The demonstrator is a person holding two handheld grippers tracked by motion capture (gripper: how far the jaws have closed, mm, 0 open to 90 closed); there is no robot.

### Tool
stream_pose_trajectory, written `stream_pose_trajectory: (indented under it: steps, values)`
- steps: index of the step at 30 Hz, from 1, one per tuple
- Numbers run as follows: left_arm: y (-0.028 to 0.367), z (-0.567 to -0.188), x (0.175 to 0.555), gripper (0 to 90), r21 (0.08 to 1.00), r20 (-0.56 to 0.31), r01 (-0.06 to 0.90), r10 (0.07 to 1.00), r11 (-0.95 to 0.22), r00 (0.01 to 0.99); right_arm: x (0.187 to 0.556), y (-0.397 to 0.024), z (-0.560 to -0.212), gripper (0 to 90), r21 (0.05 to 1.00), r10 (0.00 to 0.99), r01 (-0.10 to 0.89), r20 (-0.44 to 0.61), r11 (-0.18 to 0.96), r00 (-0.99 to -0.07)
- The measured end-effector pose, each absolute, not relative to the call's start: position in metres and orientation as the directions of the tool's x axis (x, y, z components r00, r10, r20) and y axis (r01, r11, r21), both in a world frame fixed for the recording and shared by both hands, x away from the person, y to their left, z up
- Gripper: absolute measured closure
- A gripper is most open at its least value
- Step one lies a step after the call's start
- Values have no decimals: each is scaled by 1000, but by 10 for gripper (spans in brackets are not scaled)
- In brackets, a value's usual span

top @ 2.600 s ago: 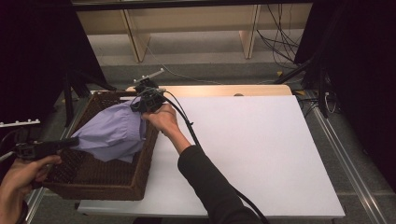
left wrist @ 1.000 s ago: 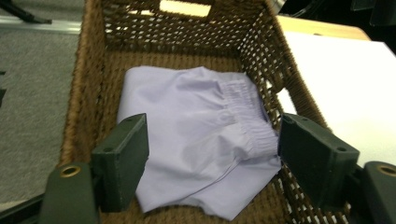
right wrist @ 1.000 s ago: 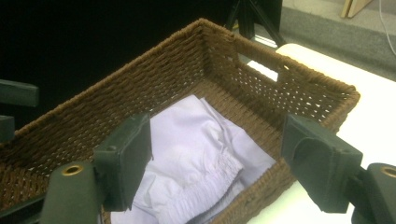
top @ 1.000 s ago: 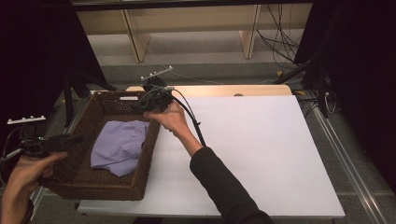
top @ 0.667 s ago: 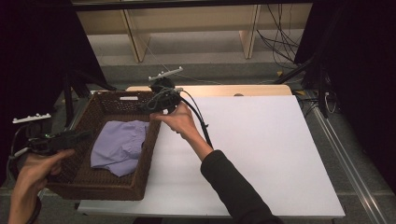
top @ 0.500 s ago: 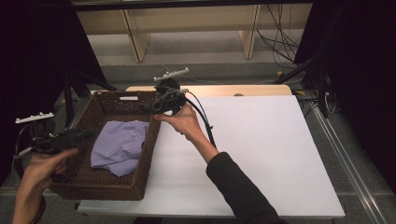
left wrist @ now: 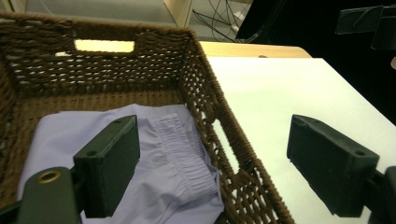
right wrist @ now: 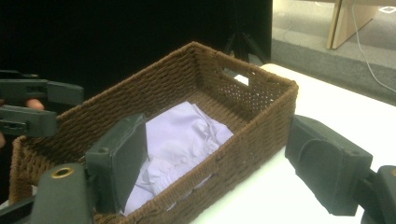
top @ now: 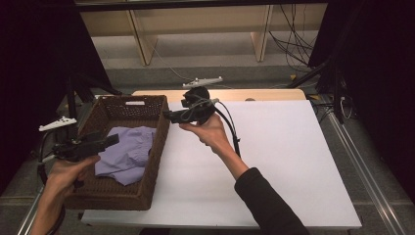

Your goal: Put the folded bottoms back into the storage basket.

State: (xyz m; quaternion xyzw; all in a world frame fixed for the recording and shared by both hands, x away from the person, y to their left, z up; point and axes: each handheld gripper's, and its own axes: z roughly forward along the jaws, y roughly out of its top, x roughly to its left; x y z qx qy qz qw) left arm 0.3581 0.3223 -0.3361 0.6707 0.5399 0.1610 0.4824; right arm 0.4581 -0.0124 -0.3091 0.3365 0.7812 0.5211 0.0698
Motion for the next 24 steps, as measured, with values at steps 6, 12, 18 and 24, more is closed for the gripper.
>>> stream_pose_trajectory:
  steps: [6, 12, 18, 24]
  values:
    - [307, -338, 358, 170, 835, -300, 549, 864, 33, 404, 450, -26, -310, 209, 871, 597, 444, 244, 212, -764]
    - [288, -340, 357, 170, 845, -297, 534, 847, 18, 440, 441, -47, -314, 205, 885, 613, 421, 224, 198, -758]
    - [276, -342, 355, 168, 851, -291, 525, 838, 7, 461, 433, -61, -316, 206, 893, 621, 404, 205, 197, -757]
    - [263, -344, 353, 169, 858, -305, 513, 816, 12, 491, 423, -80, -319, 206, 900, 632, 396, 202, 180, -748]
